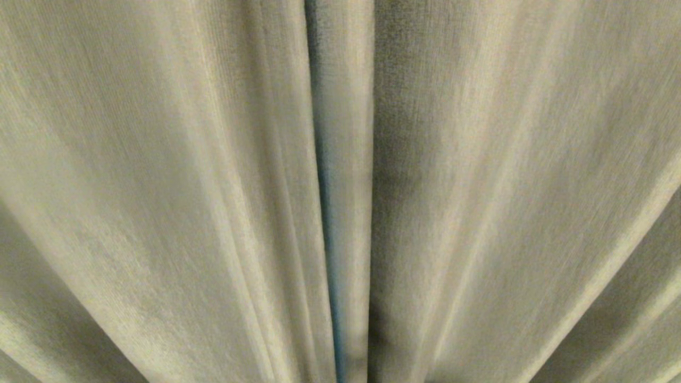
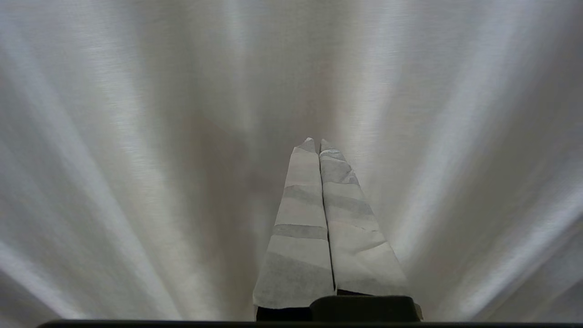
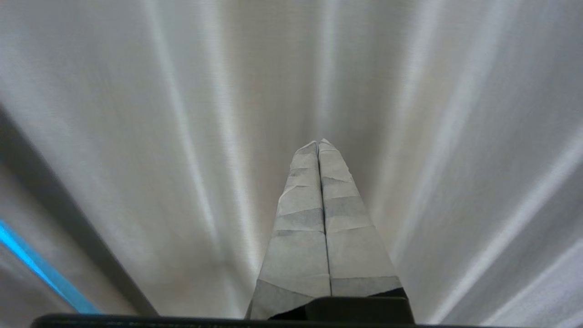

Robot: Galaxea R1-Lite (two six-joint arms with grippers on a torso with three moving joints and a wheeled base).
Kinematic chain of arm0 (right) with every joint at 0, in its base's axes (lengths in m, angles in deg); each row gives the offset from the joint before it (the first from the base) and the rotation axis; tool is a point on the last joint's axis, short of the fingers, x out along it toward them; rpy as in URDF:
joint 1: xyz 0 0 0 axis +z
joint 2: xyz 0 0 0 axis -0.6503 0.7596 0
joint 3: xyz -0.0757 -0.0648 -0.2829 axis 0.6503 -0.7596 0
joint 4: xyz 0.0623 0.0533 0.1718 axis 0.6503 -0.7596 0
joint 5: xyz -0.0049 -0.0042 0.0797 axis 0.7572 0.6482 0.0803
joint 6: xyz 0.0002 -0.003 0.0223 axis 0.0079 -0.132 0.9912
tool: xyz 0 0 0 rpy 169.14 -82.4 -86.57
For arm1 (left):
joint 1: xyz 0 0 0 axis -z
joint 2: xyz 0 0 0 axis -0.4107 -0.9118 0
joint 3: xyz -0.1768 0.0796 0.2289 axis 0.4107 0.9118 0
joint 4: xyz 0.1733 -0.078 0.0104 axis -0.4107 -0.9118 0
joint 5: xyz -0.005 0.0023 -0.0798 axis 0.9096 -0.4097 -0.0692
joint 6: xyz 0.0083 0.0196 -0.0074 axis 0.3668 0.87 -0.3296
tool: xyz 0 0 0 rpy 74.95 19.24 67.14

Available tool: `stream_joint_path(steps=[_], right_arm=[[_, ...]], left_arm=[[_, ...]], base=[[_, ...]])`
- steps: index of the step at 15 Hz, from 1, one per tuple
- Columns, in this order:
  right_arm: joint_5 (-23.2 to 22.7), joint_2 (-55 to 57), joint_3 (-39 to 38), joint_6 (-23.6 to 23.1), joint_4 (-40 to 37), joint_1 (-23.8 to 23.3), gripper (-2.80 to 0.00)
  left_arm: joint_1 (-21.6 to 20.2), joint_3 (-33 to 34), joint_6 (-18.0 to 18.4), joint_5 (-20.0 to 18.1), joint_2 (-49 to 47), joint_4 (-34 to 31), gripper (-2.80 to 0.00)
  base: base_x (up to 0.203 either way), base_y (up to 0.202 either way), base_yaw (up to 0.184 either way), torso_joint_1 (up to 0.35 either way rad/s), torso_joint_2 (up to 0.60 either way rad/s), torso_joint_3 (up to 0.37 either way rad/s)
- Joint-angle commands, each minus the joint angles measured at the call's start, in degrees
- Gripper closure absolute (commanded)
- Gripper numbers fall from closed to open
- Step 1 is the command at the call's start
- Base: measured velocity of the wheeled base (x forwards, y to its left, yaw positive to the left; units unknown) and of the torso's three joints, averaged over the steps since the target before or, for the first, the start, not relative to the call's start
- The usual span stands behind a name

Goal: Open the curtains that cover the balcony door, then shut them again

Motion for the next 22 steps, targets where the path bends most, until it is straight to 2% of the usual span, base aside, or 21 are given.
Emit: stream_joint_path(steps=[1, 22], right_arm=[[0.0, 0.0, 0.0, 0.0, 0.0, 0.0, 0.0], [0.0, 0.0, 0.0, 0.1, 0.0, 0.0, 0.0]], left_arm=[[0.0, 0.0, 0.0, -0.1, 0.0, 0.0, 0.0], [0.0, 0.0, 0.0, 0.0, 0.0, 0.0, 0.0]], base=[[0.0, 0.055, -0.006, -0.002, 0.0, -0.001], [0.0, 0.0, 0.0, 0.0, 0.0, 0.0]])
